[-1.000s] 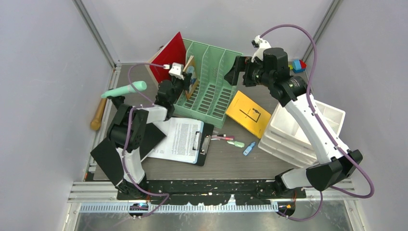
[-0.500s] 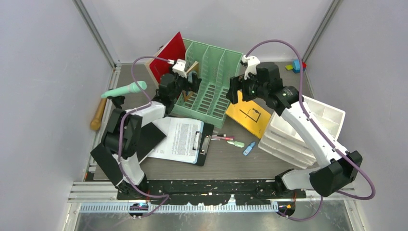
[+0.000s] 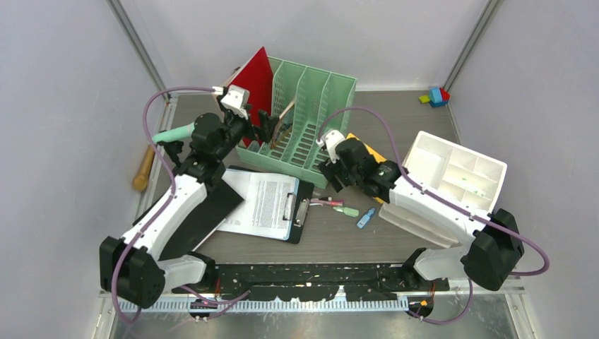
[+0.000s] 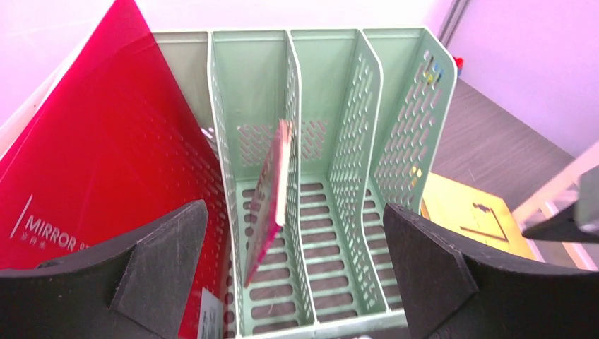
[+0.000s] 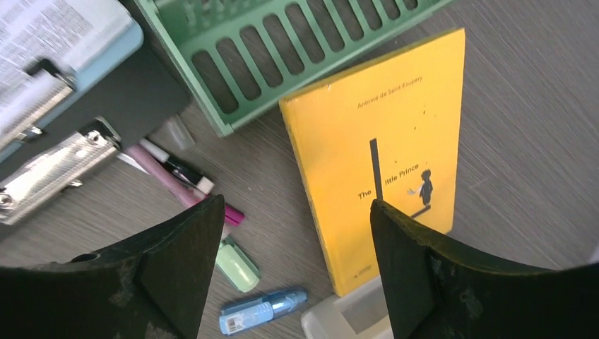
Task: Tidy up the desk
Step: Pick up the book from the center of the board.
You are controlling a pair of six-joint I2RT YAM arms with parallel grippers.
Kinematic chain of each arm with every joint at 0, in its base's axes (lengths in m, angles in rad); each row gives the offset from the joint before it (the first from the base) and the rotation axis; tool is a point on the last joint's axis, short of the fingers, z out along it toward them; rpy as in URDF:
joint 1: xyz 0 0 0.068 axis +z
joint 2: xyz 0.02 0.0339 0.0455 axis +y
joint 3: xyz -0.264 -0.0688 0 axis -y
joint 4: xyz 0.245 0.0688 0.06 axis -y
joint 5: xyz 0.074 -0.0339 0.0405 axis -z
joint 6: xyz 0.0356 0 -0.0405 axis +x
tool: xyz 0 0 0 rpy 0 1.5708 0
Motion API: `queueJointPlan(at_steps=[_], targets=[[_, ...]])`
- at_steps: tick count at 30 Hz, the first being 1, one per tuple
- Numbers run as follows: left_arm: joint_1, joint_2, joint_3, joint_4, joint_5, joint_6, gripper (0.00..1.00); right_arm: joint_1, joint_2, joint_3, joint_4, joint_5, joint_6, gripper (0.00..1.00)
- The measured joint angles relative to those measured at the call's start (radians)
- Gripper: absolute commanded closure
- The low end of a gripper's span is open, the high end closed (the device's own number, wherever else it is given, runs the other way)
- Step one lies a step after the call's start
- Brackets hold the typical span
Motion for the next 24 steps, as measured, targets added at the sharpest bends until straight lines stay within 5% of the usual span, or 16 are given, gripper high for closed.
queueJointPlan(at_steps=[12,24], targets=[[0.0,-0.103,-0.077,-0.258,0.018,0.094,0.0,0.147,0.105,-0.269,0.289,0.372,-0.139,0.26],[0.0,-0.103,-0.077,-0.328,0.018,0.151,0.0,0.148,0.127,-0.276,0.393,0.47,-0.167,0.29]])
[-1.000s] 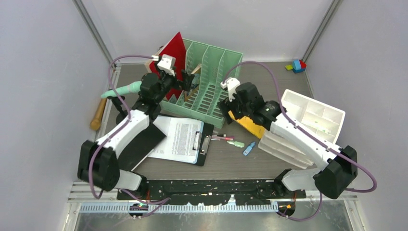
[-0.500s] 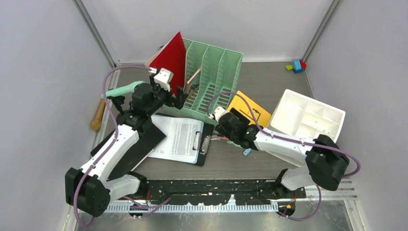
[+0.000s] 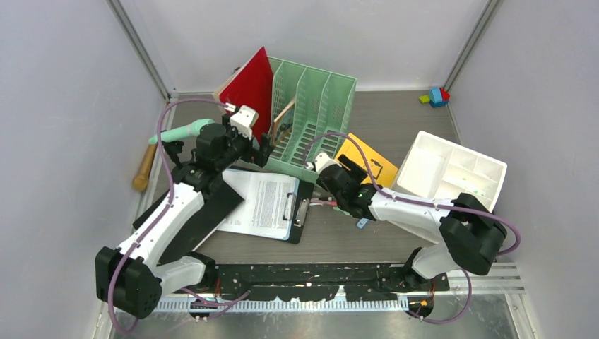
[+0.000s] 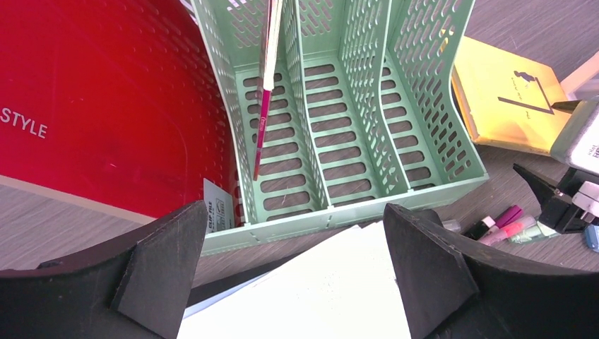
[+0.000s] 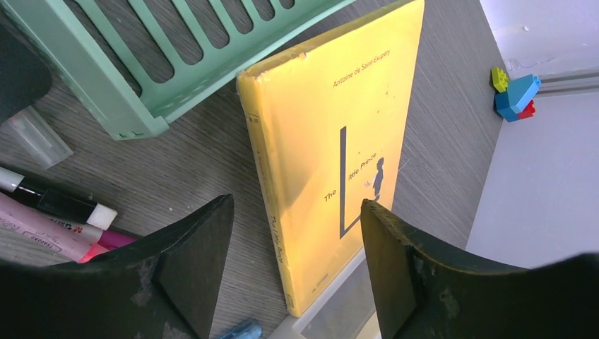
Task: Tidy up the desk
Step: Pick up the book from the center of the board.
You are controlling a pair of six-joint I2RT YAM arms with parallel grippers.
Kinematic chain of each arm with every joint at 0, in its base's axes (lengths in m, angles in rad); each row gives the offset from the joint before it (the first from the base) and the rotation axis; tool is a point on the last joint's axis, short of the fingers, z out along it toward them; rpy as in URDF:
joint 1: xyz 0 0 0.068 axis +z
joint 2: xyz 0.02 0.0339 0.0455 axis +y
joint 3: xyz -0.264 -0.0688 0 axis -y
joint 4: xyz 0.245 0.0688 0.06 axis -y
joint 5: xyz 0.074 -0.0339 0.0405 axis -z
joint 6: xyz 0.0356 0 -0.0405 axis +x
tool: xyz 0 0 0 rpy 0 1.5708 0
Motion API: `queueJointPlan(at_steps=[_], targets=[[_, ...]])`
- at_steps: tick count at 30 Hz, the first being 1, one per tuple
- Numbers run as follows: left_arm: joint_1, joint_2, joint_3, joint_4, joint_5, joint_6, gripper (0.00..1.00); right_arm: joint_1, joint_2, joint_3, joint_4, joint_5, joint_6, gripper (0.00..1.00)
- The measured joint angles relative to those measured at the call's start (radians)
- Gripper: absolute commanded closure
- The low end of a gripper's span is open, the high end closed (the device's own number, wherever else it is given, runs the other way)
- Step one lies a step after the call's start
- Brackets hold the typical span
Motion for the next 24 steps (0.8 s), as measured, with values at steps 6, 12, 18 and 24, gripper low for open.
queueJointPlan(at_steps=[6,12,18,24], targets=[[0.0,-0.032,0.0,-0.039,0.008,0.002,0.0,0.0,0.031,-0.005,0.017,0.019,-0.005,0.3],[0.0,-0.084,0.0,-0.092,0.043,0.018,0.0,0.0,0.089,-0.012,0.064,0.06,-0.032,0.34],[0.0,-0.089,0.0,-0.12,0.059,0.027,0.0,0.0,0.131,-0.013,0.121,0.103,-0.067,0.39],[0.0,-0.08,0.003,-0.131,0.079,0.026,0.0,0.001,0.179,-0.013,0.162,0.153,-0.114,0.4]])
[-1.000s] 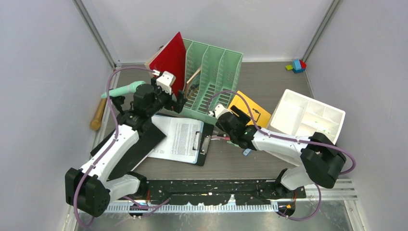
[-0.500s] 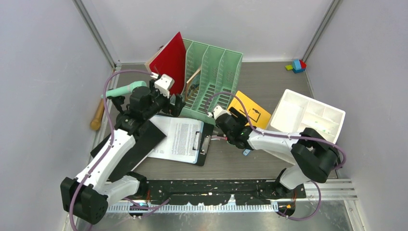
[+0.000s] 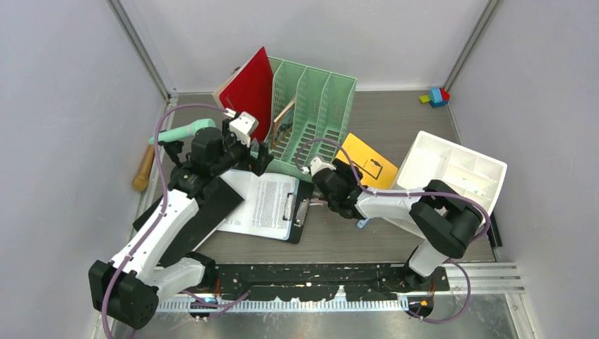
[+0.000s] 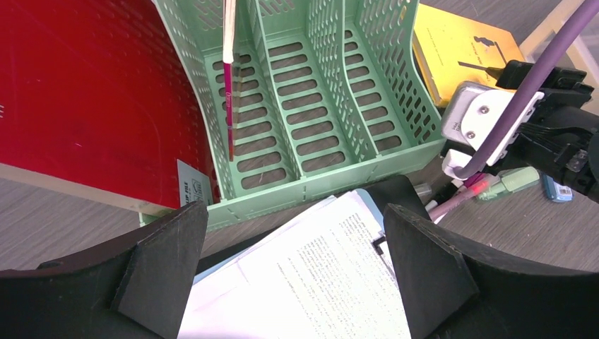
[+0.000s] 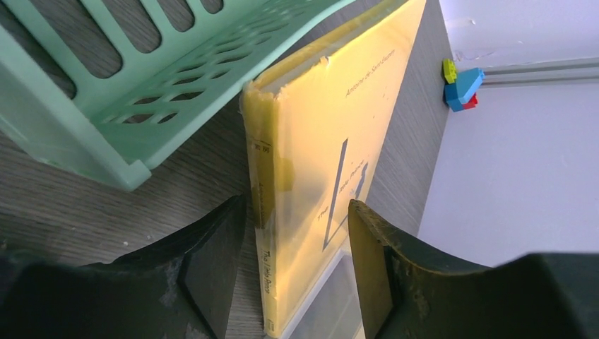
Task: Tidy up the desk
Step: Pick up the book from the center of the board.
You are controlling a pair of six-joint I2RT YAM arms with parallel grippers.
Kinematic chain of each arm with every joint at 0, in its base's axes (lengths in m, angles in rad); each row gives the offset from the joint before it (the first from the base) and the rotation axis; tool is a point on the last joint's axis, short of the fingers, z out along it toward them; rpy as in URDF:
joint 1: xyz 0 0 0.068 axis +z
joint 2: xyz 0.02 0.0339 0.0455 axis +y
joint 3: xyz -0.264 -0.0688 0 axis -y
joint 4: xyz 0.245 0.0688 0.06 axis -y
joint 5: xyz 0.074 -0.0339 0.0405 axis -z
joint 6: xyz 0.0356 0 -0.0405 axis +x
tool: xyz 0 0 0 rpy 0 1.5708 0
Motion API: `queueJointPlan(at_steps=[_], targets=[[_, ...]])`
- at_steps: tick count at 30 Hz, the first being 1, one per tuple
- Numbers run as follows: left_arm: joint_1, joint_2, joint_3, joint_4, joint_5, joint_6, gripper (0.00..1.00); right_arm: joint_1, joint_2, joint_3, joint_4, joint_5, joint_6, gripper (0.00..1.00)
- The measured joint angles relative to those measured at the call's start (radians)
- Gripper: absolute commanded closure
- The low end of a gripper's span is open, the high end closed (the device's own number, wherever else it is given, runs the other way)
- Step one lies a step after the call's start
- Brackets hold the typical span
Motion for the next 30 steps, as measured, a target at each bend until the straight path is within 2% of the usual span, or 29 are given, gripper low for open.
queueJointPlan(at_steps=[17,23,30], targets=[[0.0,0.022,0.013,-0.001,0.022,0.0,0.0,0.0,0.093,0.002,0.13,0.074,-0.144,0.71],[0.0,0.021,0.013,-0.001,0.022,0.0,0.0,-0.003,0.064,0.066,0.013,0.077,-0.15,0.82],[0.0,0.022,0.016,-0.002,0.024,-0.001,0.0,-0.002,-0.1,0.237,-0.182,0.043,-0.097,0.91]])
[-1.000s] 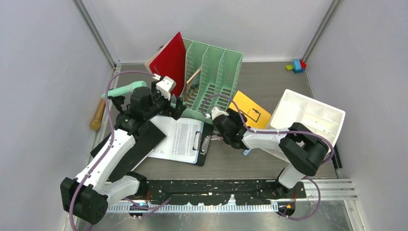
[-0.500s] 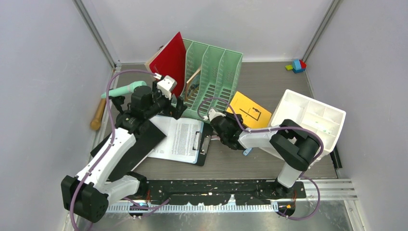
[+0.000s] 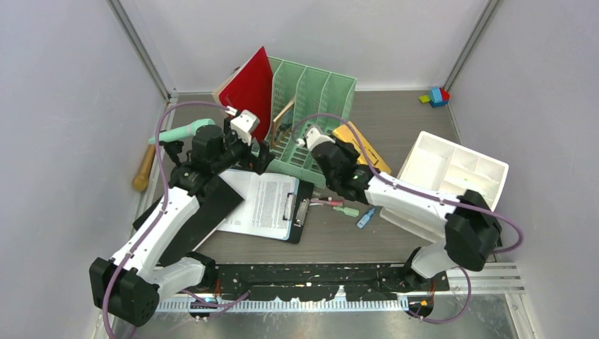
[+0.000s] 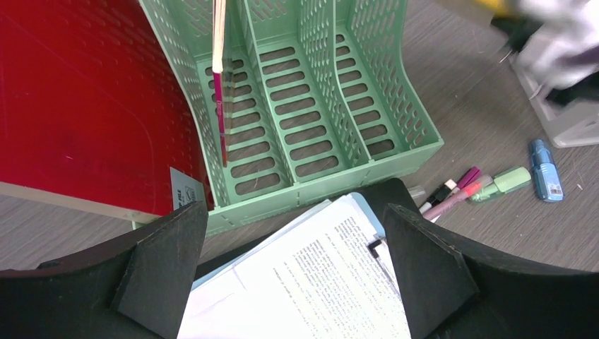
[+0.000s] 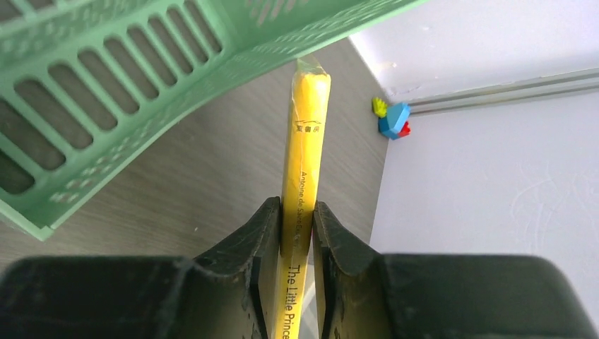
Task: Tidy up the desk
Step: Pick up the book from the center of the board.
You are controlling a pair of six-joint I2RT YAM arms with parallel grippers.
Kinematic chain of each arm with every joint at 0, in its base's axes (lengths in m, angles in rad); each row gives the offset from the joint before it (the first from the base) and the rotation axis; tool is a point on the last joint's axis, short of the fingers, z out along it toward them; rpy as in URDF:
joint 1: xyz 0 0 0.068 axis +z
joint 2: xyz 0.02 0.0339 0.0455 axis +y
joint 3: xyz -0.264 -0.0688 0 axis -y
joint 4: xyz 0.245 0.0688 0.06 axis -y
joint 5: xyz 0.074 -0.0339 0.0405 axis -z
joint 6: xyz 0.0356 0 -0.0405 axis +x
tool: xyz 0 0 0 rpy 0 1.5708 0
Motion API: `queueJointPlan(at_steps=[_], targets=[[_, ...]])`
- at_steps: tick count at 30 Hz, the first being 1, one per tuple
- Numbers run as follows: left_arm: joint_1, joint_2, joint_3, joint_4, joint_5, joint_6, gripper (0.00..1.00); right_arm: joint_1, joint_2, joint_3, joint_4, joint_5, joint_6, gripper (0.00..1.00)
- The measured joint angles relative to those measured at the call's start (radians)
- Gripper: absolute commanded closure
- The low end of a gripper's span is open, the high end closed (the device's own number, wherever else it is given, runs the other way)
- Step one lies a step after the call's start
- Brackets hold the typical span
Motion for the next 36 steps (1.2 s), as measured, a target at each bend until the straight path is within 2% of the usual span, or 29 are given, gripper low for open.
queueJointPlan(at_steps=[5,14,23,29,33,36], targets=[[0.0,0.016,0.041,-0.001,0.02,-0.008,0.0,0.0,-0.104,0.174,-0.164,-0.045,0.062,0.99],[0.0,0.084,0.17,0.0,0.077,-0.09,0.0,0.002,-0.245,0.493,-0.475,-0.245,0.188,1.0],[0.0,0.176,0.277,0.034,0.182,-0.272,0.0,0.003,-0.266,0.77,-0.654,-0.494,0.313,1.0],[0.0,0.206,0.301,0.048,0.238,-0.371,0.0,0.003,-0.25,0.819,-0.698,-0.558,0.365,1.0],[0.0,0.198,0.311,0.044,0.249,-0.364,0.0,0.002,-0.213,0.81,-0.709,-0.59,0.371,1.0],[0.0,0.183,0.33,0.012,0.281,-0.299,0.0,-0.001,-0.192,0.799,-0.739,-0.654,0.369,1.0]])
